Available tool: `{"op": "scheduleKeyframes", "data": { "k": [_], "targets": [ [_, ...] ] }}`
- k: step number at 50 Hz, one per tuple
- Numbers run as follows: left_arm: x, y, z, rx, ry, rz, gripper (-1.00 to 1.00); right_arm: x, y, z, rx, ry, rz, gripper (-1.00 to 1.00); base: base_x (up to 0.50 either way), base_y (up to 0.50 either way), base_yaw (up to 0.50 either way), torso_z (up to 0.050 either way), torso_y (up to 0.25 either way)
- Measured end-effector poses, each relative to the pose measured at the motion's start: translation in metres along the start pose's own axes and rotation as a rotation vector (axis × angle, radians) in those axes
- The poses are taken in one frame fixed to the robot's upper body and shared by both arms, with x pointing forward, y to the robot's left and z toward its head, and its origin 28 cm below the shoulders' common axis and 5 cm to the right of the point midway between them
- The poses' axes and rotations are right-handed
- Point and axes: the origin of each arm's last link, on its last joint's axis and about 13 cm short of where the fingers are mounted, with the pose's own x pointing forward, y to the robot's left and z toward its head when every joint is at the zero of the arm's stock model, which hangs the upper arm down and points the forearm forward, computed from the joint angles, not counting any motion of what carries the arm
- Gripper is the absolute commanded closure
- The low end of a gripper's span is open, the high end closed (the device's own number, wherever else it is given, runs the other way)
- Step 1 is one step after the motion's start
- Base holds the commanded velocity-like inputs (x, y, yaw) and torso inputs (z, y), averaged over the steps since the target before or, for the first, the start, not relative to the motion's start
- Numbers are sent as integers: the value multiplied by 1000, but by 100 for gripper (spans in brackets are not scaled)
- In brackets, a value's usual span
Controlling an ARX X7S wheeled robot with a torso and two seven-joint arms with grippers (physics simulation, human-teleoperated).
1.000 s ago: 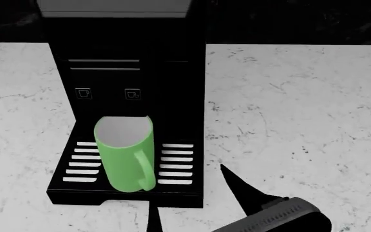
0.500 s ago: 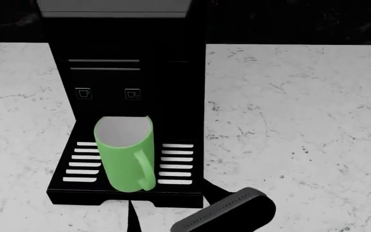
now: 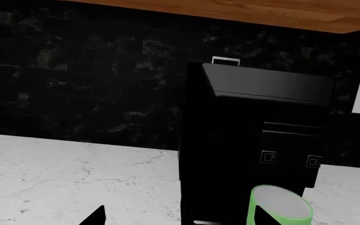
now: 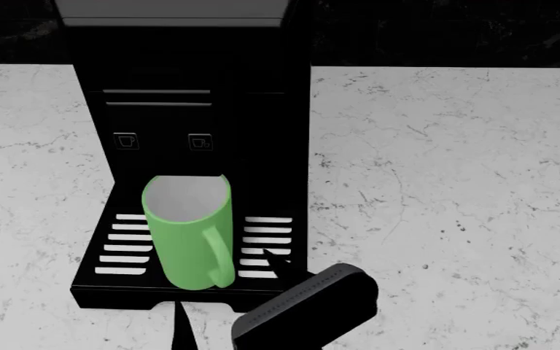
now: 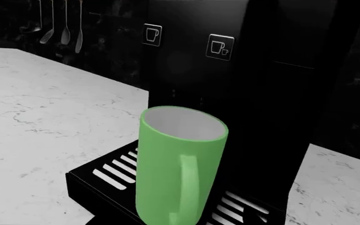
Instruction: Pick the mug from under the coffee machine dispenser and place it on the counter.
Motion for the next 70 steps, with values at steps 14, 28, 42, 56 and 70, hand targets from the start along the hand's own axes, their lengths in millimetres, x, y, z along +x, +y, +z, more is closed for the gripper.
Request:
{"op": "scheduleKeyframes", "data": {
  "k": [14,28,42,56,70],
  "targets": [
    [-1,0,-2,1,6,2,-100,9,-2,-5,13,8,4,-100,0,0,0,0,0],
    [-1,0,-3,3,11,3,-100,18,-7,-10,26,19,-7,-100,0,0,0,0,0],
    [-1,0,-4,4,16,0,-100,27,-11,-14,61,31,-13,-100,0,0,0,0,0],
    [-2,0,-5,3,19,2,-100,31,-13,-16,73,42,-7,-100,0,0,0,0,0],
    [-4,0,-5,3,22,3,-100,32,-10,-16,81,36,8,100,0,0,0,0,0]
  ]
}}
